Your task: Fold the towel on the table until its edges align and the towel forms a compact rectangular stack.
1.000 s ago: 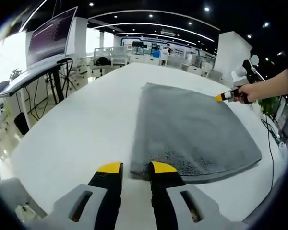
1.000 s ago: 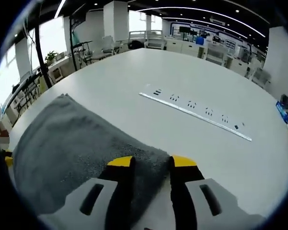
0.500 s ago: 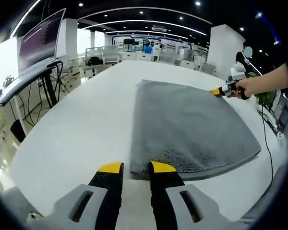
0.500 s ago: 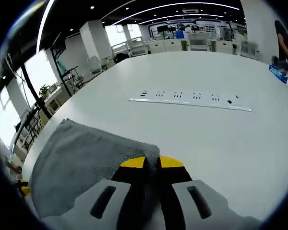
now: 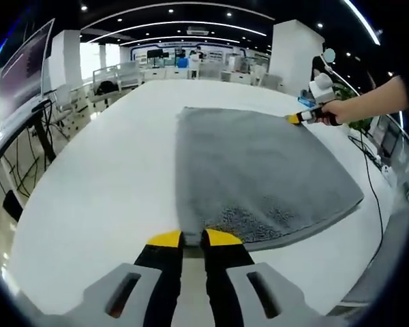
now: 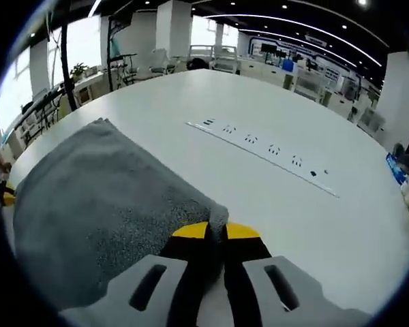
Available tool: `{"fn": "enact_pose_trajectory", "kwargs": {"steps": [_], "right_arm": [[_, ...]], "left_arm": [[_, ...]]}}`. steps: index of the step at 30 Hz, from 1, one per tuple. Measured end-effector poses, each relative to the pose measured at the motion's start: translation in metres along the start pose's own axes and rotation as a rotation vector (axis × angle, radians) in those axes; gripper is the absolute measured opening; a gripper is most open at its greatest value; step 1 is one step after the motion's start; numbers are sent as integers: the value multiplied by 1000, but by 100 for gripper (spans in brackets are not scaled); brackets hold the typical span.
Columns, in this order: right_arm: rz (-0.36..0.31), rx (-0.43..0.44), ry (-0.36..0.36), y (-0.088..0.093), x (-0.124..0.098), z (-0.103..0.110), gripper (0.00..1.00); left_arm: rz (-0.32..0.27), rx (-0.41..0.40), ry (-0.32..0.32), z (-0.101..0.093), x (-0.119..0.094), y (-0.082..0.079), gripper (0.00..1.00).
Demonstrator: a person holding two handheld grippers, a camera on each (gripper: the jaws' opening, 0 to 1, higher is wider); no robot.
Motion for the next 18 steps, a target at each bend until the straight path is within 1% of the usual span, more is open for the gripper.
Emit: {"fn": "enact_pose_trajectory", "kwargs": {"steps": [5,9,13,17,18], "right_arm": [[-7,18,11,10,-11,-13,5],[-6,32,29,22,-25,-28,5],[-1,43,49,32,-39,-41,5],[9,61,69,42,-53,-53,5],[12,62,72,45,-58,-56,5]], "left_arm": [[12,38,34,-11,1,-1,10],[4,85,72,-34,-1,-4,10],[8,137,109,-60,-7,-8,9],[29,158,160,-81,-12,-9,9],[36,181,173,-87,-13,-10,9]]}}
Point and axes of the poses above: the point that each gripper's makers call its tool centre point, and the gripper's own axes: x roughly forward along the fingers, z roughly to its left, y roughly out of its underside, the point moved 10 cm from there along -x, roughly backward along the fingers, and after that the axes turned 11 degrees about -y, right-handed, at the moved point
